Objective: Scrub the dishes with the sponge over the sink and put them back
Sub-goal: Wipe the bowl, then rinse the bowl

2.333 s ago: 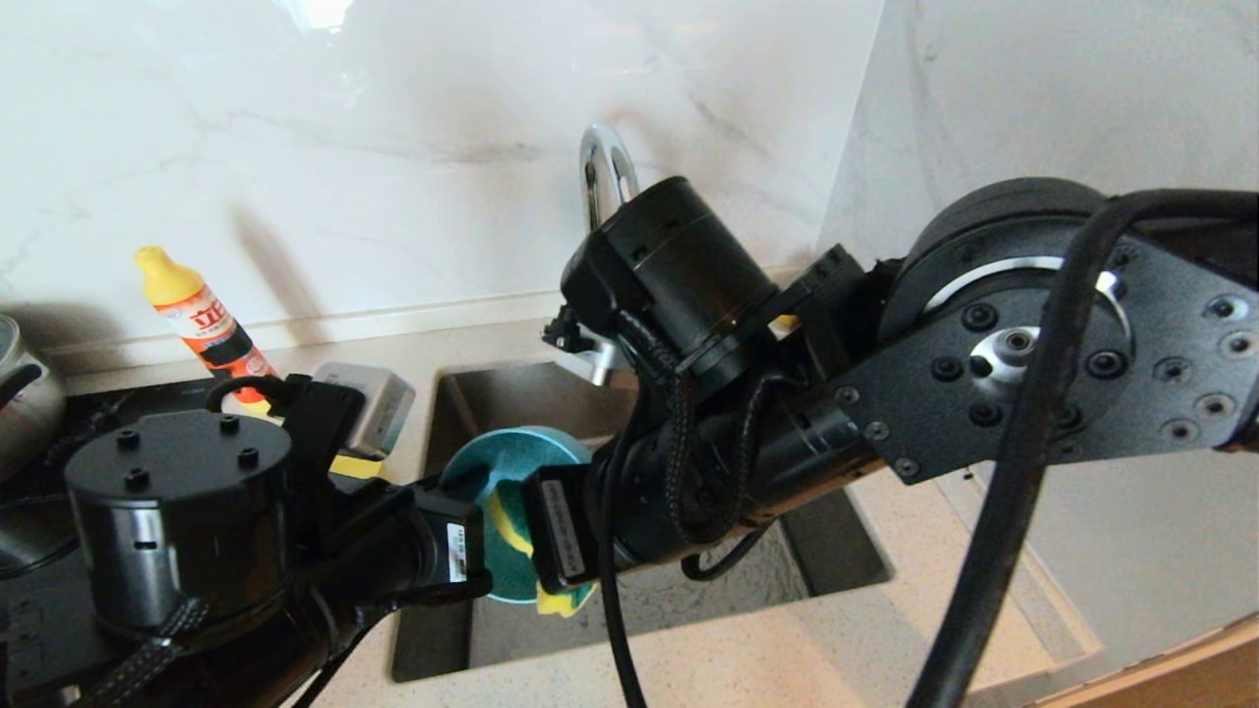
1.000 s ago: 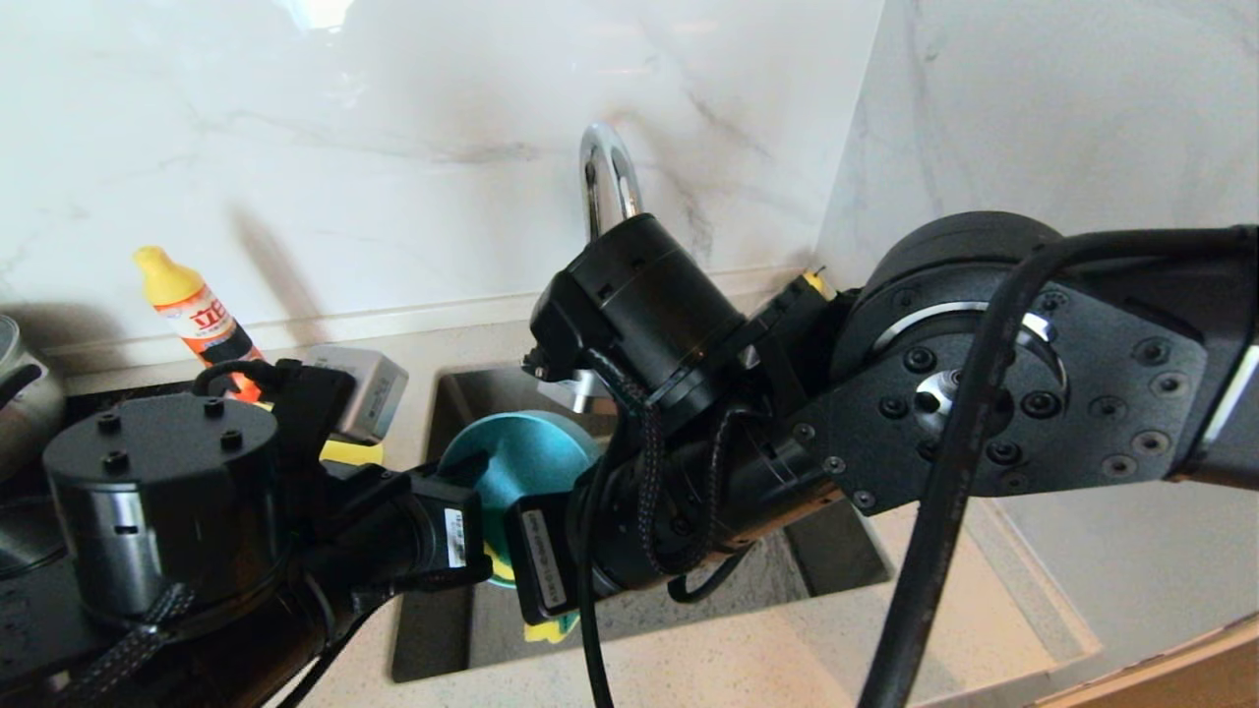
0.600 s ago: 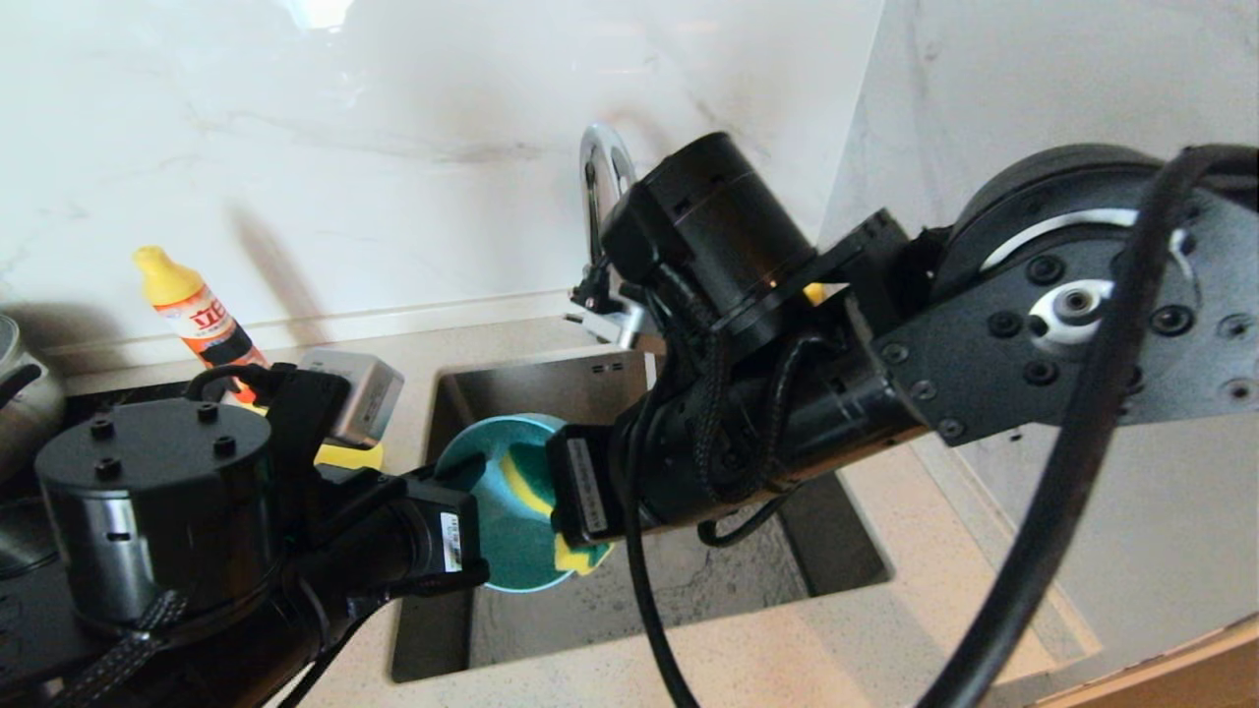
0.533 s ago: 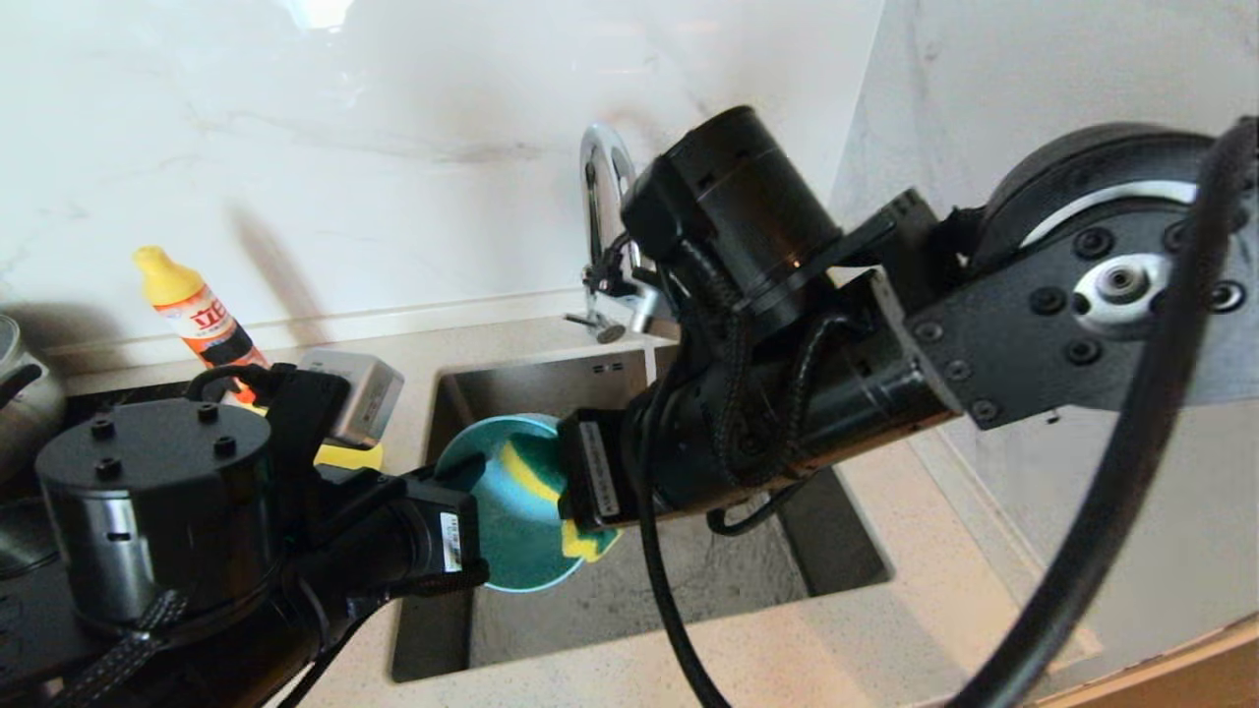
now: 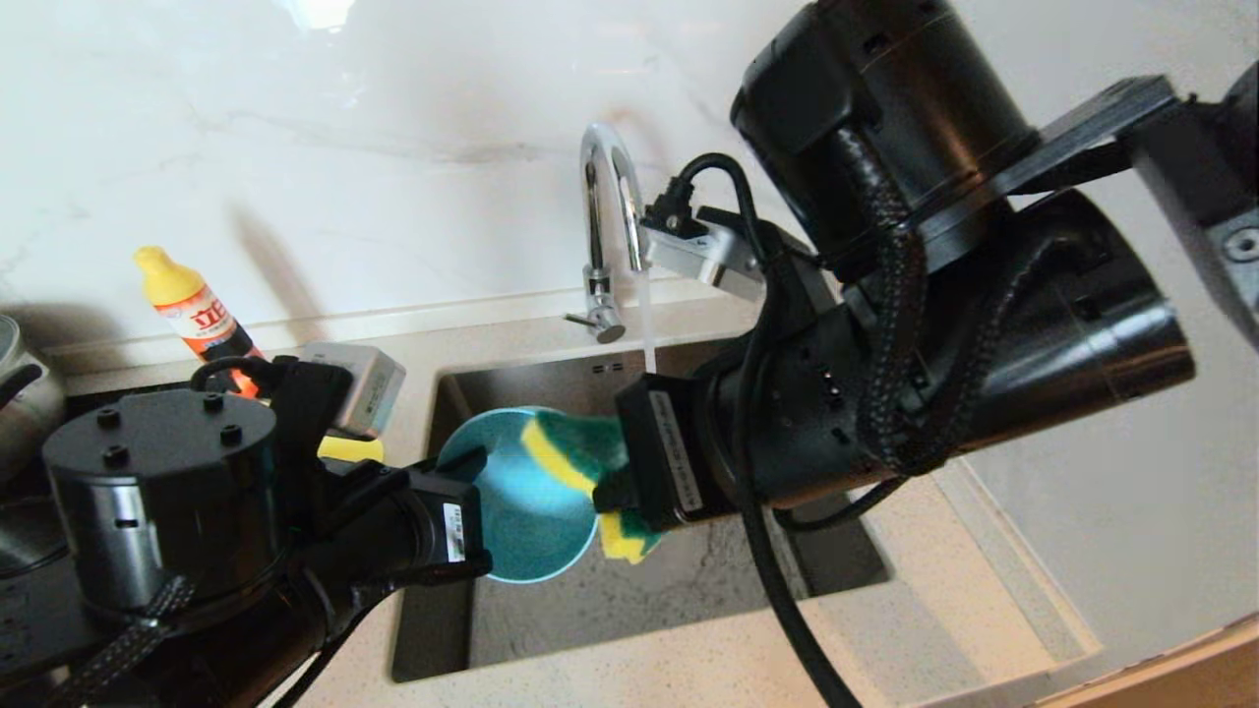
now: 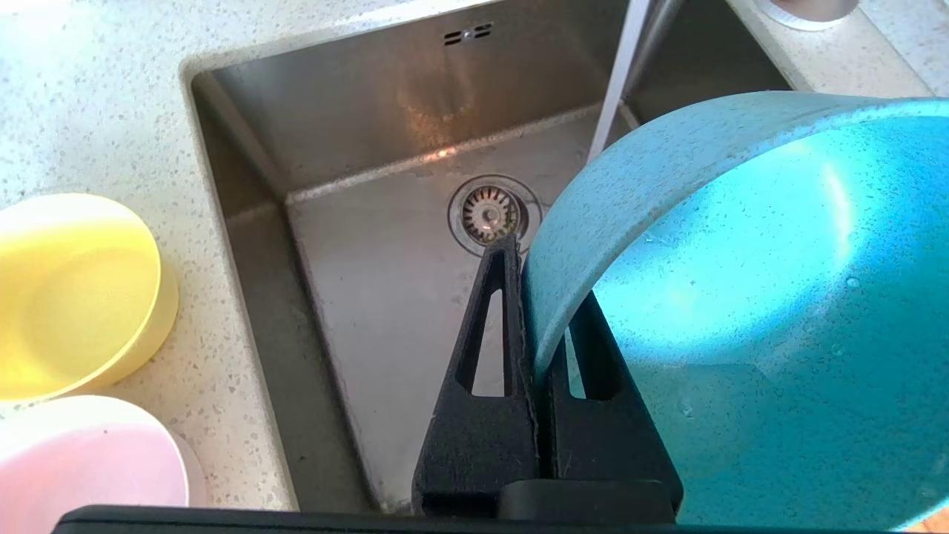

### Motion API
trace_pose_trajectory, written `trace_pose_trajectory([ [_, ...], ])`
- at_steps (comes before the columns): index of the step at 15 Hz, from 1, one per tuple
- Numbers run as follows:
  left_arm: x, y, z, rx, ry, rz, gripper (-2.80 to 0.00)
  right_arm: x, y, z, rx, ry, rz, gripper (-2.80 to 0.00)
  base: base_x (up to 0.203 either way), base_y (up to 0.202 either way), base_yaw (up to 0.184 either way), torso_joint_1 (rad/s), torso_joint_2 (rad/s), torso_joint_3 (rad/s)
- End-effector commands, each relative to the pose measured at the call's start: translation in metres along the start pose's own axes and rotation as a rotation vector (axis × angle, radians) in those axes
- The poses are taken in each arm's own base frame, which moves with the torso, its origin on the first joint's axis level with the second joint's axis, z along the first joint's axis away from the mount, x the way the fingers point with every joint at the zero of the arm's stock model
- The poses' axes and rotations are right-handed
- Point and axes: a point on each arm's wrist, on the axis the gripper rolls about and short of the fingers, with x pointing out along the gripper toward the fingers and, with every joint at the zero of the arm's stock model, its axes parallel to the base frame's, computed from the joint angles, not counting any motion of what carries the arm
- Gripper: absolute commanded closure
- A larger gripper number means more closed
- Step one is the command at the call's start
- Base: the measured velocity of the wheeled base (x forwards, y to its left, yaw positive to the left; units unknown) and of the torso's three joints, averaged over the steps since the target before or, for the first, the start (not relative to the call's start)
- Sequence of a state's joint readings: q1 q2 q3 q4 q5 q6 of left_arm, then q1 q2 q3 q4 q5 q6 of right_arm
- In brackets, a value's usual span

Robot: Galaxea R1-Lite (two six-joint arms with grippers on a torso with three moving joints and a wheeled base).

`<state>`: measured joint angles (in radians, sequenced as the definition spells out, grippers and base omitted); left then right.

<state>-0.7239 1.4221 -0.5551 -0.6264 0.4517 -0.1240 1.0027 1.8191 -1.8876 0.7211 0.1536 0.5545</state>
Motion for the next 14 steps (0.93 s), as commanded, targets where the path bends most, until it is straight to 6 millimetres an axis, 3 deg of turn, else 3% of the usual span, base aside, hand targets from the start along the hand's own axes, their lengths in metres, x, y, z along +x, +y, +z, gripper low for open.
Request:
trace_pose_trajectory([
  [1,0.003,0.003,0.0,-0.012,0.001,0.019,0.0,-0.021,0.007,-0.005,-0.015,-0.019,0.031,0.0,0.0,0.0,0.0,0.0,0.0,0.0],
  [4,0.001,0.012,-0.001,-0.034,0.01,0.053,0.0,-0.053,0.013,-0.007,-0.031,-0.073,0.075,0.0,0.0,0.0,0.0,0.0,0.0,0.0],
  [7,-0.003,0.02,-0.02,-0.018,0.139,0.08,0.0,-0.078,0.009,-0.003,-0.026,-0.14,0.081,0.0,0.0,0.0,0.0,0.0,0.0,0.0],
  [9,0.005,0.017,-0.025,-0.05,0.256,0.09,0.0,-0.08,-0.005,0.003,-0.021,-0.162,0.033,0.0,0.0,0.0,0.0,0.0,0.0,0.0],
  [14,0.034,0.0,-0.01,-0.166,0.499,0.049,0.0,-0.086,-0.044,0.009,0.06,-0.186,-0.058,0.0,0.0,0.0,0.0,0.0,0.0,0.0],
])
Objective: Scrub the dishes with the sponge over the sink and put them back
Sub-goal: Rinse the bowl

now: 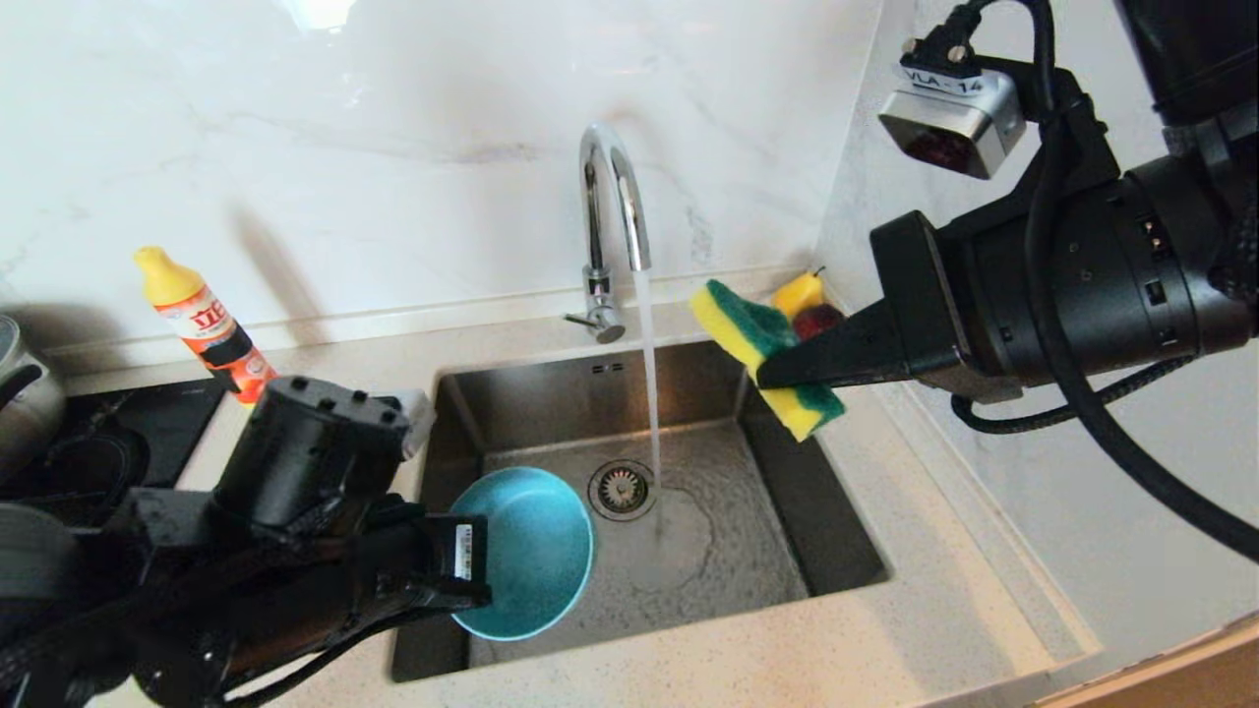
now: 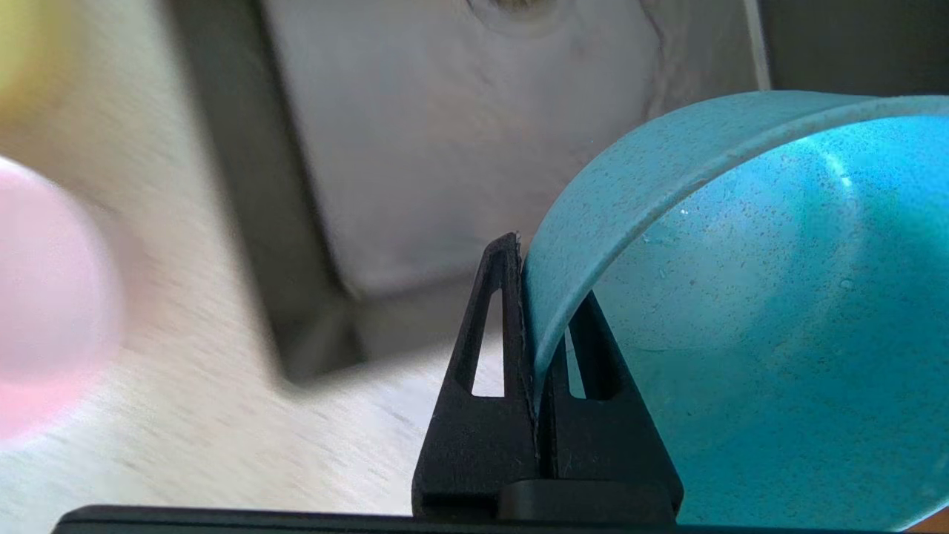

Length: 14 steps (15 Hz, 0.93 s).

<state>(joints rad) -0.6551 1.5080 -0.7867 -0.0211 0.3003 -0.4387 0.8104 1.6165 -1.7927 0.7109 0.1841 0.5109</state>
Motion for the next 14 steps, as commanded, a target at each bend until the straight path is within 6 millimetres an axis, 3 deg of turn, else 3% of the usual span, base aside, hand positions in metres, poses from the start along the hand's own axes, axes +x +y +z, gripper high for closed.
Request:
trace_pose_trajectory([
  [1,0.019,-0.012,0.009,-0.022,0.085,0.004,0.0,-0.003,-0.007,0.001,0.019,-0.001,-0.017,0.0,0.0,0.0,0.0,0.0,0.0,0.0],
  [5,0.067,-0.033,0.018,-0.053,0.172,0.027,0.0,-0.012,-0.006,0.0,0.021,-0.019,-0.01,0.0,0.0,0.0,0.0,0.0,0.0,0.0],
  [8,0.087,-0.044,0.028,-0.095,0.154,0.029,0.0,-0.018,-0.01,-0.002,0.026,-0.026,-0.02,0.0,0.0,0.0,0.0,0.0,0.0,0.0],
  [14,0.114,-0.029,0.035,-0.181,0.157,0.091,0.0,-0.019,-0.012,-0.002,0.033,-0.026,-0.025,0.0,0.0,0.0,0.0,0.0,0.0,0.0],
])
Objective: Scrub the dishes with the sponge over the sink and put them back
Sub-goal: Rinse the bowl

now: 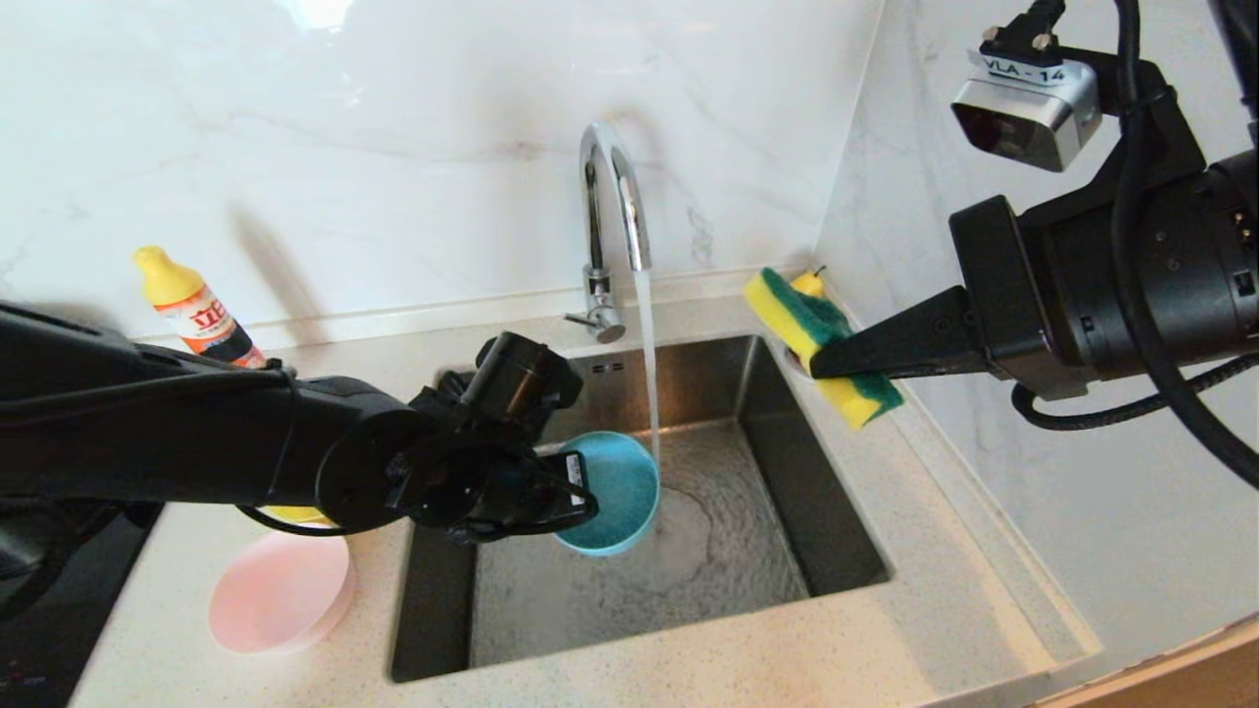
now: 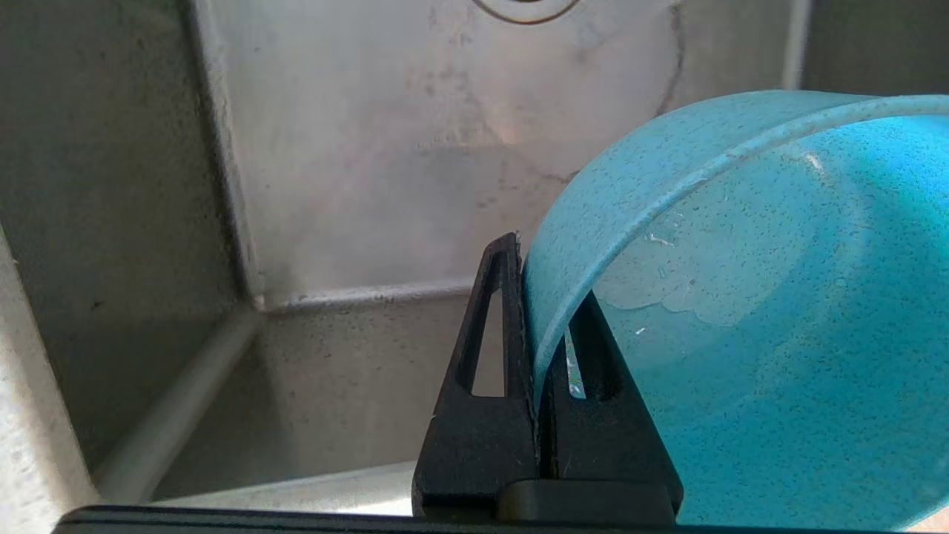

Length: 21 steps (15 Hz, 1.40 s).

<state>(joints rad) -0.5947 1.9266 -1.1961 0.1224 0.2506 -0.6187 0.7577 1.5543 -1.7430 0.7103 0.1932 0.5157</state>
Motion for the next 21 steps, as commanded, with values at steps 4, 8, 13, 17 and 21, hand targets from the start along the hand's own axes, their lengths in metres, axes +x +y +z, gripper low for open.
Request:
trace_pose_trajectory([
  [4,0.032,-0.004,-0.004,-0.038,-0.015,-0.002,0.0,0.008,-0.003,-0.002,0.008,0.024,-0.012,0.0,0.0,0.0,0.0,0.0,0.0,0.0],
  [8,0.046,-0.008,-0.005,-0.061,-0.029,-0.013,0.0,0.0,-0.002,-0.004,0.007,0.014,-0.005,0.0,0.0,0.0,0.0,0.0,0.0,0.0],
  [13,0.054,-0.012,-0.001,-0.086,-0.073,-0.042,0.0,0.002,-0.002,-0.004,0.008,0.021,-0.007,0.0,0.0,0.0,0.0,0.0,0.0,0.0],
  [17,0.064,-0.011,0.001,-0.093,-0.109,0.009,0.0,0.002,-0.003,-0.005,0.009,0.025,-0.009,0.0,0.0,0.0,0.0,0.0,0.0,0.0],
  [21,0.07,-0.012,0.01,-0.124,-0.16,-0.005,0.0,0.005,-0.004,-0.006,0.011,0.037,-0.014,0.0,0.0,0.0,0.0,0.0,0.0,0.0],
])
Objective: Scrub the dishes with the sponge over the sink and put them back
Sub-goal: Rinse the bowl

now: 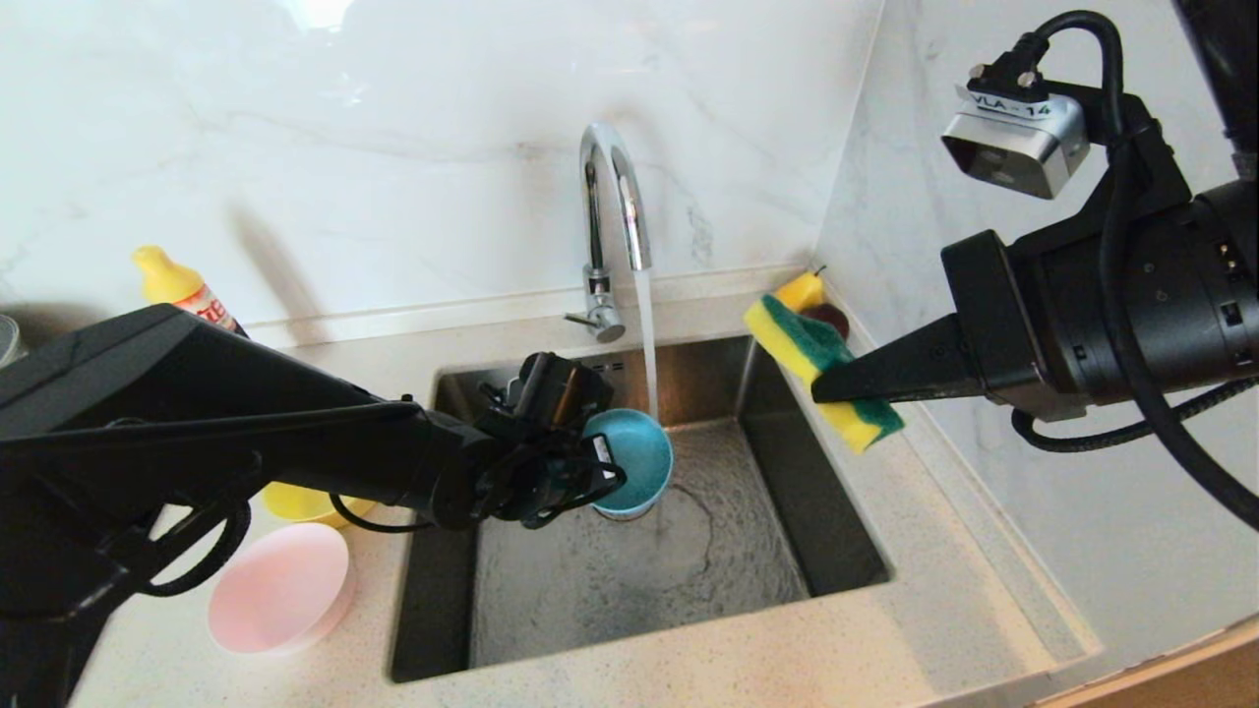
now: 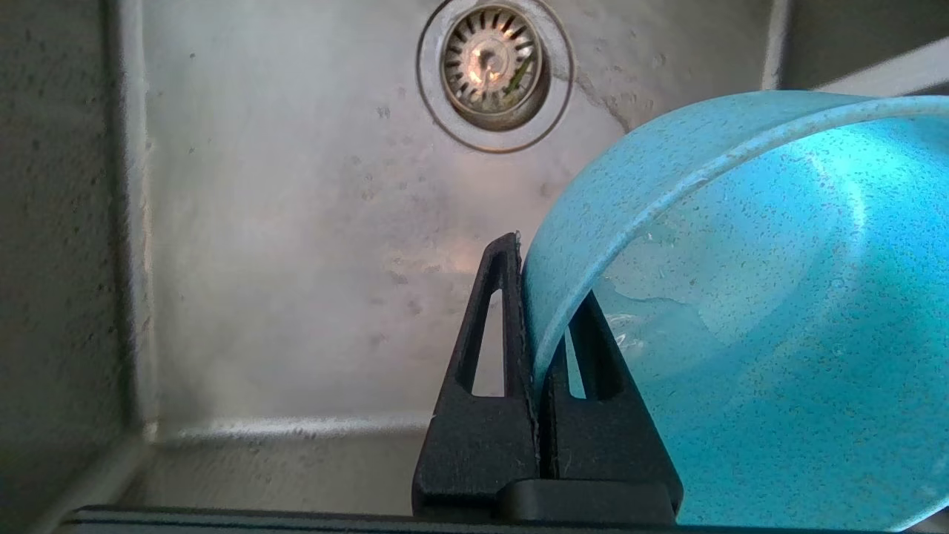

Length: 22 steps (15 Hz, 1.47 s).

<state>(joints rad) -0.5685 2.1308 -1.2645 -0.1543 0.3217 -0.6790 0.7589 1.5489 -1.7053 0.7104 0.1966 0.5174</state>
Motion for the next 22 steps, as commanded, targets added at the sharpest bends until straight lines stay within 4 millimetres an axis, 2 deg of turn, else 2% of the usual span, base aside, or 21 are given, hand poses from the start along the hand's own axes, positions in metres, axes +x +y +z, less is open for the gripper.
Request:
trace_pose_trajectory([
  [1,0.003,-0.002,0.003,-0.009,-0.011,-0.004,0.0,0.002,-0.001,-0.002,0.005,0.011,-0.004,0.0,0.0,0.0,0.0,0.0,0.0,0.0],
  [7,0.027,-0.007,0.013,-0.024,-0.041,-0.003,0.0,-0.002,0.0,-0.003,-0.004,0.006,-0.002,0.0,0.0,0.0,0.0,0.0,0.0,0.0],
  [13,0.041,-0.011,0.022,-0.027,-0.068,-0.008,0.0,-0.004,0.0,-0.005,-0.007,0.011,0.003,0.0,0.0,0.0,0.0,0.0,0.0,0.0],
  [22,0.042,-0.01,0.029,-0.035,-0.077,-0.006,0.0,-0.004,0.001,-0.006,-0.006,0.017,0.01,0.0,0.0,0.0,0.0,0.0,0.0,0.0],
])
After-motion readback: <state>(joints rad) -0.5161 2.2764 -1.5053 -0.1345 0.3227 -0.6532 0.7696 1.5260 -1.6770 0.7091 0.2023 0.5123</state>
